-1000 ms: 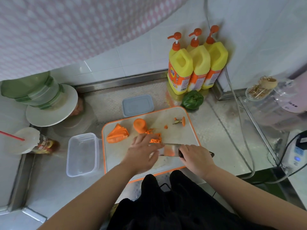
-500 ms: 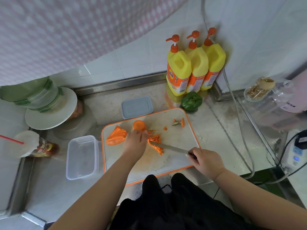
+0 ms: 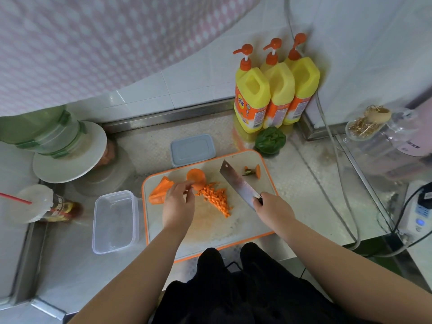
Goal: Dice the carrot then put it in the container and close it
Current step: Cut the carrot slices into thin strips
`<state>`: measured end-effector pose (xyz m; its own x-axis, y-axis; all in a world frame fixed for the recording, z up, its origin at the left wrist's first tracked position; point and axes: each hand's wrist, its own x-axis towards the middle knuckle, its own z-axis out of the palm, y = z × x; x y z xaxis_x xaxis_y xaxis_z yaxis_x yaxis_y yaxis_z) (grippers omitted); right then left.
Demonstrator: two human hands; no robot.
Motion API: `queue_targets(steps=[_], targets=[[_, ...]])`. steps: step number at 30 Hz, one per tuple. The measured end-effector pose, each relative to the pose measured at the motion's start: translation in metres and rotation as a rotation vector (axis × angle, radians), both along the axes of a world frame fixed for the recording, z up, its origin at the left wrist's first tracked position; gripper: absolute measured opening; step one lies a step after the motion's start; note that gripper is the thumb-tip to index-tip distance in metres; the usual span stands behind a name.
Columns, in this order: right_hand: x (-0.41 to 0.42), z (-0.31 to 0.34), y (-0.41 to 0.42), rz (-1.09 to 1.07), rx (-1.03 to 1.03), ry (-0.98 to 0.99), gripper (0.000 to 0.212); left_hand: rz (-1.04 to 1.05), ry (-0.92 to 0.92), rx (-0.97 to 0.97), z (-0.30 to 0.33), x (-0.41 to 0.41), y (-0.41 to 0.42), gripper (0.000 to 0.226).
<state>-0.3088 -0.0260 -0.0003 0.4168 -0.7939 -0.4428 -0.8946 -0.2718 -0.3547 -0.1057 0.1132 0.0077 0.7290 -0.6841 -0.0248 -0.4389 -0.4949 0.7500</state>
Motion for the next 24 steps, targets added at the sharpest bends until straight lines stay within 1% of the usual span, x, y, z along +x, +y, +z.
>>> queue_targets(steps=[2,6,10,12,14,16,20,24], targets=[[-0.002,-0.001,-0.003,-0.046,0.008,-0.009,0.029,0.035,-0.028,-0.006,-0.005,0.005,0.006,0.021],[-0.008,-0.001,-0.008,-0.153,-0.025,-0.014,0.039,0.110,-0.081,0.022,-0.017,0.015,0.021,0.023],[0.000,0.005,0.001,-0.087,-0.072,-0.026,0.036,0.185,-0.166,0.105,-0.023,0.024,0.034,0.029],[0.006,0.008,0.008,-0.052,-0.081,-0.037,0.031,0.203,-0.195,0.204,-0.023,0.034,0.038,0.038],[0.011,0.011,0.015,-0.051,-0.059,-0.042,0.030,0.165,-0.220,0.345,-0.022,0.044,0.040,0.051],[0.013,0.011,0.019,-0.047,-0.044,-0.046,0.031,0.098,-0.262,0.436,-0.023,0.054,0.038,0.056],[0.011,0.008,0.023,-0.055,-0.064,-0.059,0.030,-0.036,-0.354,0.552,-0.026,0.069,0.034,0.051],[0.005,0.005,0.025,-0.057,-0.087,-0.071,0.031,-0.079,-0.397,0.588,-0.030,0.075,0.032,0.047]])
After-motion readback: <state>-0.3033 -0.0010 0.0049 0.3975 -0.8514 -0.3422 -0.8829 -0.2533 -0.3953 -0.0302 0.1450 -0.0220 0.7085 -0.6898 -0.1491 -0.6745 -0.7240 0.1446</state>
